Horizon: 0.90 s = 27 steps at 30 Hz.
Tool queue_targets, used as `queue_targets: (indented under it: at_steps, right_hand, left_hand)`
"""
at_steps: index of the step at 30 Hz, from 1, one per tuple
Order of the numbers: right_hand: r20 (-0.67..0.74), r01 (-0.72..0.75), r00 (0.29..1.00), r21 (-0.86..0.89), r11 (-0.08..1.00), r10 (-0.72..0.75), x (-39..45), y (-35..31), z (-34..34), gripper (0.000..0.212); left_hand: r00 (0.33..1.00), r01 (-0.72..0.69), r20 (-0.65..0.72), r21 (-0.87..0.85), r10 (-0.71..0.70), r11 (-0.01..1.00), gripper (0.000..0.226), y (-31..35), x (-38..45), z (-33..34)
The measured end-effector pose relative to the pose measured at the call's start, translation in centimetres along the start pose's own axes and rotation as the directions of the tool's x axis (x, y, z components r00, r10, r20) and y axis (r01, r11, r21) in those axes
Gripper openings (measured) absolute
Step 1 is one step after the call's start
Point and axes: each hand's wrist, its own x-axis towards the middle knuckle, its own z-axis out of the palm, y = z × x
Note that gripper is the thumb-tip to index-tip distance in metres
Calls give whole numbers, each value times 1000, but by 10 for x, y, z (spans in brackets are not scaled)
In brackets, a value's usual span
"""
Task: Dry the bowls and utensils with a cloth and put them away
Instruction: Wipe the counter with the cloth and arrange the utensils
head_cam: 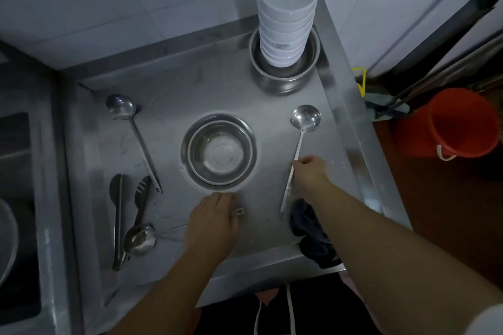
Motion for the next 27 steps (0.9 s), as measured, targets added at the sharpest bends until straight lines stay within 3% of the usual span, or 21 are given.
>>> queue_targets:
  at_steps: [11, 14, 17, 19, 24, 27]
  right_hand:
    - [-91, 102, 987, -276, 956, -132, -20, -9, 4, 16]
    - [-56, 274, 947, -363, 890, -315, -45, -15, 19, 9]
    - [196, 528, 843, -480, 700, -502, -86, -17, 56, 9]
    - [391, 660, 747, -531, 531, -537, -114, -12, 88, 12]
    - [708, 847, 516, -505, 166, -481, -164, 10, 164, 20]
    - [779, 850, 455, -524, -50, -432, -180, 20, 200, 23]
  left_hand:
    - [999, -7, -40, -26, 6, 1000, 38, -41, -19, 0]
    - [998, 3, -65, -26, -4, 1000, 39, -62, -26, -9]
    - [996, 17, -86, -38, -21, 999, 39, -89, -38, -18]
    - [994, 46, -93, -44, -50, 998, 39, -111, -47, -24]
    - [981, 134, -132, -79, -144, 988, 37, -172, -74, -38]
    - [966, 210, -140, -53, -216, 976, 36, -207, -90, -41]
